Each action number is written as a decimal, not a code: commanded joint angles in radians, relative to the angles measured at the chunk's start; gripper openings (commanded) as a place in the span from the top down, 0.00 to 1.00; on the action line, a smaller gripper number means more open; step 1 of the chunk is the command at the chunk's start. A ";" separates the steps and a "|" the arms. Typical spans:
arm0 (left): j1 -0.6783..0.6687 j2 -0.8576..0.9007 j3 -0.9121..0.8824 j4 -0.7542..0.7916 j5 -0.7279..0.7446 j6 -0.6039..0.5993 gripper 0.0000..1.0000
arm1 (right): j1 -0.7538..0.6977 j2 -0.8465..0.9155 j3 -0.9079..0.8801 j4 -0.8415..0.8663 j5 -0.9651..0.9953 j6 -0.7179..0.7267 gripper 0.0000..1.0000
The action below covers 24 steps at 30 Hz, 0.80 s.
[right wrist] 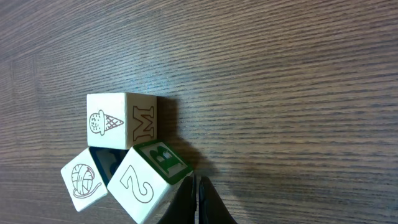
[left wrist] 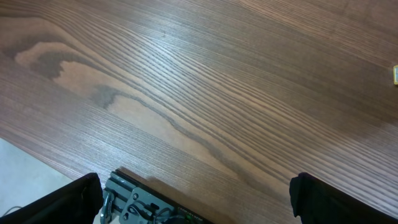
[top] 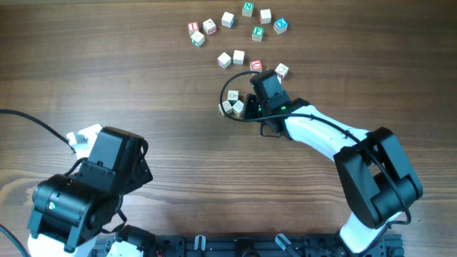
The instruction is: Form a circle
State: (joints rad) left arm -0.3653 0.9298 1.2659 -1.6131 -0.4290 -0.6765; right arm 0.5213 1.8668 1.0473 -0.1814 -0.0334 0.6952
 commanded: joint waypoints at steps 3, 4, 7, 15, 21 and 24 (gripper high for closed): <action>0.006 -0.002 -0.004 0.000 0.000 -0.016 0.00 | 0.003 -0.018 -0.009 0.009 -0.014 0.003 0.96; 0.006 -0.002 -0.004 0.000 0.000 -0.016 0.00 | 0.003 -0.018 -0.009 0.010 -0.014 0.003 0.95; 0.006 -0.002 -0.004 0.000 0.000 -0.016 0.00 | 0.003 -0.017 -0.009 0.009 -0.020 0.002 0.95; 0.006 -0.002 -0.004 0.000 0.000 -0.016 0.00 | 0.003 -0.011 -0.009 0.014 -0.026 0.000 0.95; 0.006 -0.002 -0.004 0.000 0.000 -0.016 0.00 | 0.003 -0.008 -0.009 0.017 -0.028 0.000 0.95; 0.006 -0.002 -0.004 0.000 0.000 -0.016 0.00 | 0.003 -0.008 -0.009 0.016 -0.028 0.000 0.95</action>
State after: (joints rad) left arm -0.3653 0.9298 1.2659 -1.6131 -0.4290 -0.6765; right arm 0.5213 1.8668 1.0473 -0.1707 -0.0490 0.6952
